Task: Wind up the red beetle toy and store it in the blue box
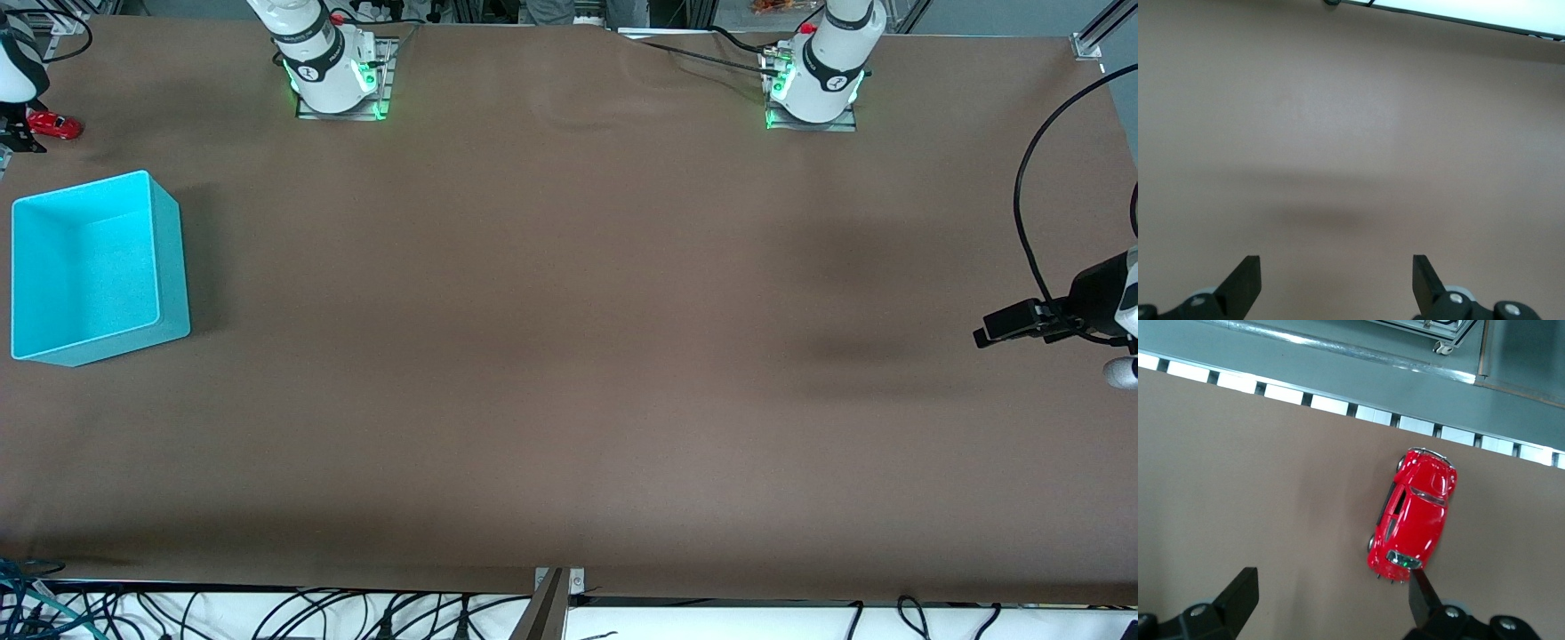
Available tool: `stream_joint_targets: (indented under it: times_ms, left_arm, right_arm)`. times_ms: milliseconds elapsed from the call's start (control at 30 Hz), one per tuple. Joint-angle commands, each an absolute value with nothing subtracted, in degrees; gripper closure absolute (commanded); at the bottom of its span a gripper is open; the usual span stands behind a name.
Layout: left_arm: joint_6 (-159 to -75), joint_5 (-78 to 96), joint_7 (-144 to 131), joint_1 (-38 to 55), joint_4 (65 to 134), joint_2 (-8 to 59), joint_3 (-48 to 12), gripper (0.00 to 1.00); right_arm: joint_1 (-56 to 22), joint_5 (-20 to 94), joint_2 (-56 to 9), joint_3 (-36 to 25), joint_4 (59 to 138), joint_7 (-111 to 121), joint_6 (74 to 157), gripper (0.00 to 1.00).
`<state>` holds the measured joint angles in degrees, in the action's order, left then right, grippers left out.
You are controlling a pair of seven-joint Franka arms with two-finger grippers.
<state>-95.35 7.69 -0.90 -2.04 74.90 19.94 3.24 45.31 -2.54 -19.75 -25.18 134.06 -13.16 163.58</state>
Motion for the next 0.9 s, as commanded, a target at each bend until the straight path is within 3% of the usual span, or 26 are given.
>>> stream_joint_targets:
  times_ms: [0, 868]
  left_arm:
    - [-94.3, 6.6, -0.2, -2.1, 74.2, 19.9, 3.3, 0.0]
    - [-94.3, 6.5, -0.2, -2.1, 74.2, 19.9, 3.3, 0.0]
  right_arm:
    - [47.6, -2.2, -22.1, -23.6, 132.0, -12.5, 165.1, 0.0]
    - [52.1, -2.1, -25.6, -21.4, 131.0, -12.6, 168.1, 0.0]
